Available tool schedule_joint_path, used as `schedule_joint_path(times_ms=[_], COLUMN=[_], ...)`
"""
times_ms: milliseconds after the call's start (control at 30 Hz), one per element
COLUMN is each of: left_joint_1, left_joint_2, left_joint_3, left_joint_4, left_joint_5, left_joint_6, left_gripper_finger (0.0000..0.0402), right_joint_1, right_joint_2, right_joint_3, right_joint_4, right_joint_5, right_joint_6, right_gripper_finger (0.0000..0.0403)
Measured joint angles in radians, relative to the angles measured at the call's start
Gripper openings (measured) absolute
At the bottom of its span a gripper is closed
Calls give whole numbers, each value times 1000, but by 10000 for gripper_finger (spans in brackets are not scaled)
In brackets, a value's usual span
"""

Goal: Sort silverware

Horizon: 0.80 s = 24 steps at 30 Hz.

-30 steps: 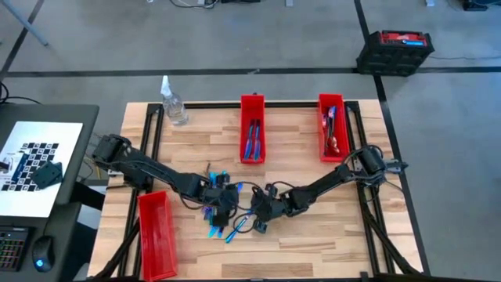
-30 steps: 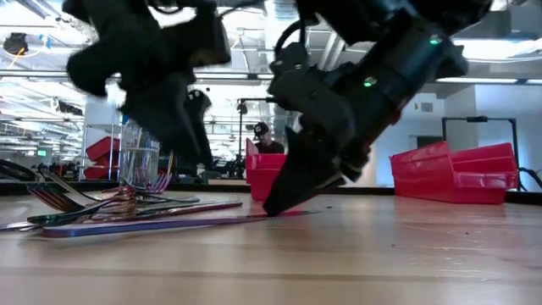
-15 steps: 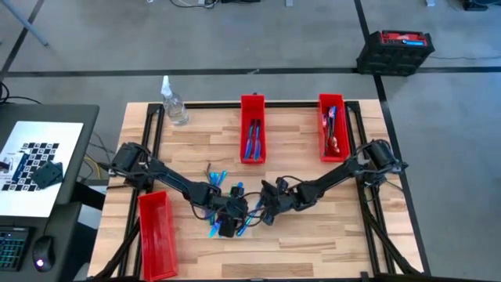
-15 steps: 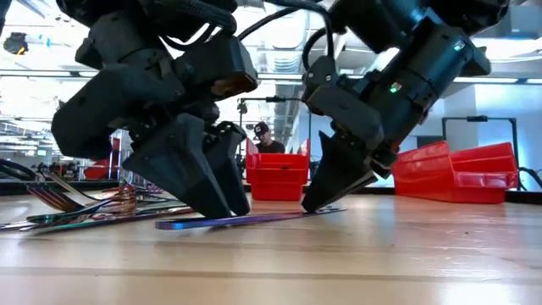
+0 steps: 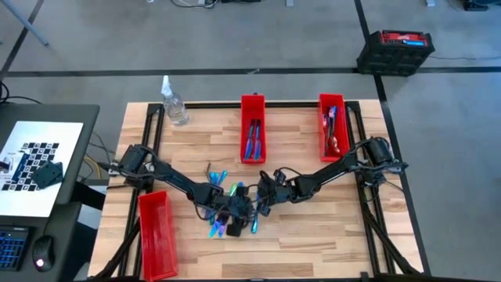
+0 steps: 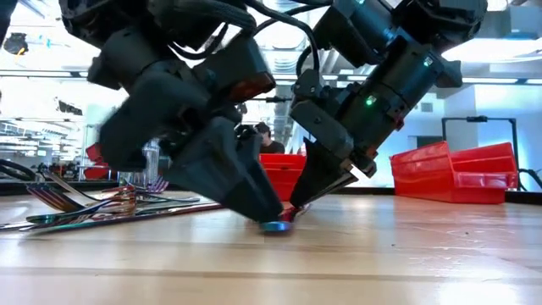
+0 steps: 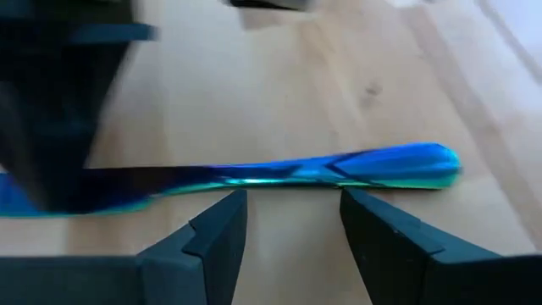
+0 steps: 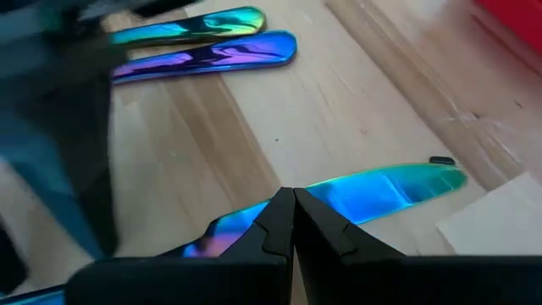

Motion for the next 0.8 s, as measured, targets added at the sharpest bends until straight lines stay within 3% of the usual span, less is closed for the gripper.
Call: schedule_joint_path(times_ms=[167,300,467,633,800], left_joint_1=[12,12,20,85,148], left_joint_2=[-5,-49,-87,-70,-48], left_joint_3=[4,69,119,111,100], left_joint_4=[-14,-132,-291,-295,-307], left_joint_5=[-27,-39,-193,-216,-209], left_joint_6=[1,40,236,409,536], left_gripper_finger=[180,180,180,180,180], right_joint_1=[5,32,61,69,72], right_joint_2=[-18,-137,-270,-228,-139], right_joint_3=[0,4,5,-12,-83], right_joint_4=[-12,-63,-238,-227,-62], right_joint_5=[0,1,2,3,2], right_joint_6=[-5,37,202,326,486], right_gripper_finger=[0,0,0,0,0])
